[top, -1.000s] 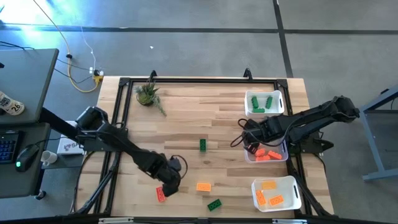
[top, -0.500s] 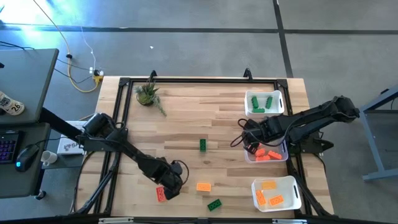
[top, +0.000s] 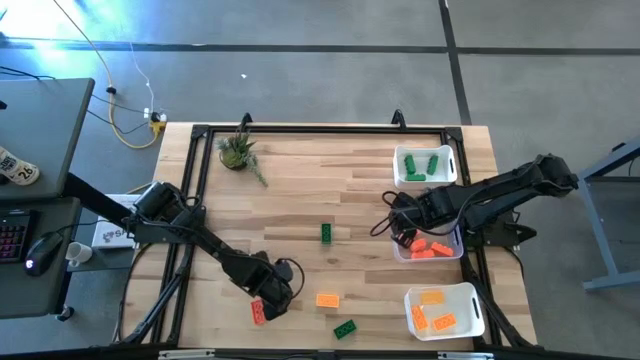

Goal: Sort & place blocks by color
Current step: Put the yellow game piece into the bottom white bin

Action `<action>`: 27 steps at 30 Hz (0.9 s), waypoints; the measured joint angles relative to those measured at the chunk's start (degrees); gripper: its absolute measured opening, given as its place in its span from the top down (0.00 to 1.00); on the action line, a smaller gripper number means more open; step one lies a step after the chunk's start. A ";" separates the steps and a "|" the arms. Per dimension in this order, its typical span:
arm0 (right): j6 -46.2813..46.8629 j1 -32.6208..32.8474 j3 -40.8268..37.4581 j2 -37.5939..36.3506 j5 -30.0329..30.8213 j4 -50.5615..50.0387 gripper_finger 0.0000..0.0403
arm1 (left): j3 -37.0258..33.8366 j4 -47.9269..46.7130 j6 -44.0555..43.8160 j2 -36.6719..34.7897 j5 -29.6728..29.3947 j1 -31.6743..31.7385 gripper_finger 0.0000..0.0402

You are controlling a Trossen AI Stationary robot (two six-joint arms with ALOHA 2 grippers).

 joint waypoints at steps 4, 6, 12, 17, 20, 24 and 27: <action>-0.06 0.00 0.00 0.00 -0.08 0.72 0.47 | -0.03 0.32 2.43 -0.04 -0.19 0.00 0.71; -0.06 0.00 0.00 0.00 -0.08 1.27 0.47 | 0.01 0.83 3.42 -0.04 -0.15 0.05 0.73; 0.00 0.00 0.00 0.00 -0.49 5.08 0.47 | -0.06 1.69 9.60 -0.26 3.57 1.15 0.73; -2.86 0.00 0.00 0.00 -5.38 11.87 0.47 | -0.18 4.06 16.25 -0.89 8.92 5.01 0.73; -4.03 0.01 0.00 0.00 -8.81 17.02 0.47 | -0.18 5.81 20.25 -1.23 11.41 8.17 0.73; -3.33 0.02 0.00 0.00 -12.20 24.19 0.47 | -0.14 8.22 25.72 -2.68 12.52 12.13 0.73; -2.63 0.46 0.00 0.00 -14.91 28.60 0.47 | -0.12 9.45 30.09 -3.72 15.32 15.28 0.73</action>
